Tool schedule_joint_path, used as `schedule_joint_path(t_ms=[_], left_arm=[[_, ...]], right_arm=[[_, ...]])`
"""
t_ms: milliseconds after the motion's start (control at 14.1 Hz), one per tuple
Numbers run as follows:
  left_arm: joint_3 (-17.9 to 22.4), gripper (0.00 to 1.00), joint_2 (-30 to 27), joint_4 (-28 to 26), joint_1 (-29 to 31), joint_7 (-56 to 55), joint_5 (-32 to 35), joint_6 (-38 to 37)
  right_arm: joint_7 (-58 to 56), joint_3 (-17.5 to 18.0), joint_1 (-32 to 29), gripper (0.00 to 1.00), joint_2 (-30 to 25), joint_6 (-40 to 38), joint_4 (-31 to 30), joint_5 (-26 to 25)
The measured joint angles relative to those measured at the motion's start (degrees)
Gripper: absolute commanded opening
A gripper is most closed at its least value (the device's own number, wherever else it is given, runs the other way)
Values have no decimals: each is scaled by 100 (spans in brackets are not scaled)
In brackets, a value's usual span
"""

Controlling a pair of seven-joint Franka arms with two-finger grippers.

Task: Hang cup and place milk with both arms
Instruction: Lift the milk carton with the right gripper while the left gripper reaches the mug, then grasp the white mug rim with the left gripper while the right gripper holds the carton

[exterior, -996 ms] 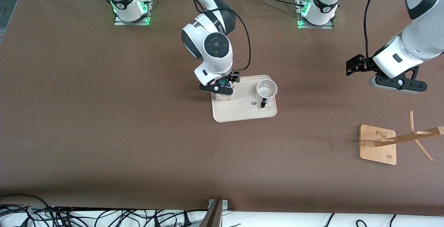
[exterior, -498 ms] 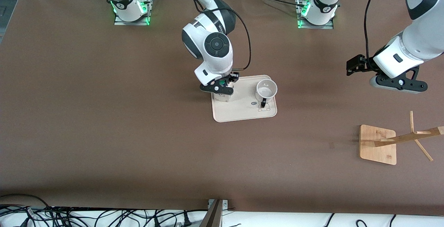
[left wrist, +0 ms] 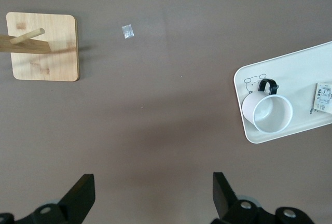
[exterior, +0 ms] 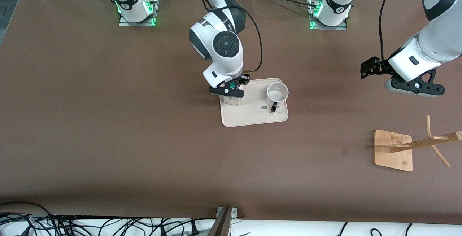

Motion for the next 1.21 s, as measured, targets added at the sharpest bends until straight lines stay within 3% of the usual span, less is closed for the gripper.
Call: schedule_joint_path(t_ms=[285, 569, 925, 1209], left_arm=[[-41, 100, 0, 13, -4, -43, -2, -251], [-473, 100, 37, 257, -57, -63, -5, -392], [-933, 100, 429, 328, -110, -382, -5, -316], [-1696, 100, 1322, 290, -183, -1945, 0, 342]], right_arm=[[-2, -151, 50, 57, -425, -352, 92, 0], [-219, -491, -90, 57, -1021, -870, 112, -2], [-1744, -614, -1131, 58, -1649, -1659, 116, -6], [-2664, -632, -2090, 58, -1983, -2195, 114, -12]])
